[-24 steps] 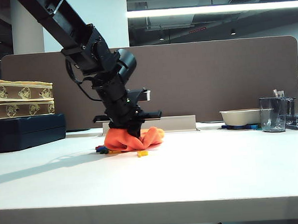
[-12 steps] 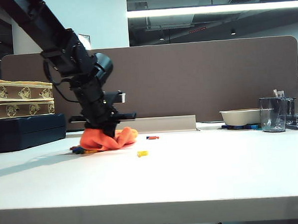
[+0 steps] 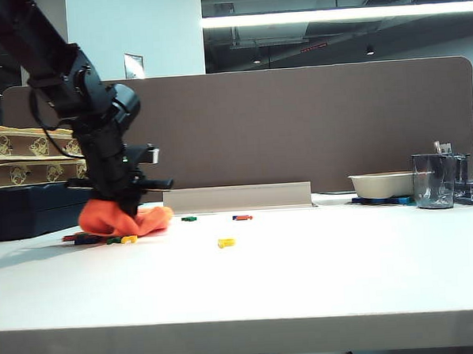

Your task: Use an orange cloth to wipe the letter magnets on the table away for a distance.

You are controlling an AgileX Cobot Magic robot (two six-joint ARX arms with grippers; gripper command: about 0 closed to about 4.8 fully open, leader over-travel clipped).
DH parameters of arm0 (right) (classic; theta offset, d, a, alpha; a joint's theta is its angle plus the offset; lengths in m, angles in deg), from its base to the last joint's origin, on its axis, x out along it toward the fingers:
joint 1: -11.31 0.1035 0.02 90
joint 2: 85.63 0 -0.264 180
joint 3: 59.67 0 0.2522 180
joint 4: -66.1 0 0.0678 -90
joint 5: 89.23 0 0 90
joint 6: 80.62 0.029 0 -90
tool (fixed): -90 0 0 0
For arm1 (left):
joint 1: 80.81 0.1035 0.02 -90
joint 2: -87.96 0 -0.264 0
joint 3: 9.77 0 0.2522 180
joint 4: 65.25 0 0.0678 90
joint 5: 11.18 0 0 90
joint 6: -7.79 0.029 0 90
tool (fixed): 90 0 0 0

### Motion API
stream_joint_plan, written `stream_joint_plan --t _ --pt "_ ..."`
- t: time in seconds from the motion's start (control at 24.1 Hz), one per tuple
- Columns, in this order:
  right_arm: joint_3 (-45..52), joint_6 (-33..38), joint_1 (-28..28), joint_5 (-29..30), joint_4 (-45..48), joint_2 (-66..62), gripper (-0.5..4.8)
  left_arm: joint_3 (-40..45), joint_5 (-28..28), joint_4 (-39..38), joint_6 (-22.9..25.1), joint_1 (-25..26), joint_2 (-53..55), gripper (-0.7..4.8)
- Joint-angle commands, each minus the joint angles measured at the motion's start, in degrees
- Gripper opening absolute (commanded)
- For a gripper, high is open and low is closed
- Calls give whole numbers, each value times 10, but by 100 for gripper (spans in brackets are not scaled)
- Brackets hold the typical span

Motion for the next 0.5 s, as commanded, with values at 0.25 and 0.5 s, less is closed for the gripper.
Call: stream_joint_plan --t 0.25,0.5 --pt "-3 2 0 -5 6 1 -1 4 -3 -5 8 47 -13 -6" --pt "-3 2 0 -5 6 1 -1 3 28 10 -14 48 -38 -6"
